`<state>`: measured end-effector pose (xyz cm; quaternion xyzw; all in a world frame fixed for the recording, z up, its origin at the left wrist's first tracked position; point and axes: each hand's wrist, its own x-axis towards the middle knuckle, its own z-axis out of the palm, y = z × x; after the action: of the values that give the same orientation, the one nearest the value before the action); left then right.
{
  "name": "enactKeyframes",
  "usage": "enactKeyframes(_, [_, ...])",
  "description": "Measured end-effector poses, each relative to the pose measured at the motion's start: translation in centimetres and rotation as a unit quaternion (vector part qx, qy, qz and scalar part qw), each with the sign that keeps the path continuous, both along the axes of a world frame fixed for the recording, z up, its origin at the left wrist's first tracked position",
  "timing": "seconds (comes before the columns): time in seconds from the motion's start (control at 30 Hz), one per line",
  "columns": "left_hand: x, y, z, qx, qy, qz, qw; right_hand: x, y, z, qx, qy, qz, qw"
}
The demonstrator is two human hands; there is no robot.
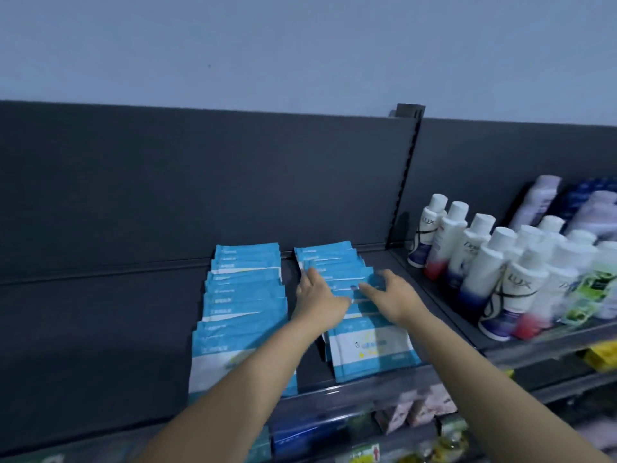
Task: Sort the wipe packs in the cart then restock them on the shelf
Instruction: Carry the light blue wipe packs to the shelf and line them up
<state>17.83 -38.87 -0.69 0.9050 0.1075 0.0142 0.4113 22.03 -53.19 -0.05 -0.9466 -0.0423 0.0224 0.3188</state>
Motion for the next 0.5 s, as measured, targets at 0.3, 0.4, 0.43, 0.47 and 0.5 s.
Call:
enactKeyframes(0.3, [2.8,-2.0,-1.9,-0.255,-0.029,0.194,0.947,0.2,0.3,-3.3,0.421,0.091,0.044,0.902])
enactKeyframes(0.4, [3.7,-1.2,-2.0,-0.236,-0.006,0.208,0.949,1.9,-0.2,-2.9,0.422,0.114,0.043,0.898])
enactKeyframes(0.43, [4.2,-0.8,-1.9,-0.239,-0.002,0.209,0.948,3.0,-0.2,-2.9,0.423,0.130,0.028,0.896])
enactKeyframes(0.47, [4.5,-0.4,-1.6,-0.256,0.000,0.207,0.944,3.9,-0.1,-2.7,0.428,0.140,0.016,0.893])
enactKeyframes(0.5, [4.9,0.0,-1.4,-0.276,-0.006,0.201,0.940,4.5,0.0,-2.2,0.430,0.153,0.008,0.890])
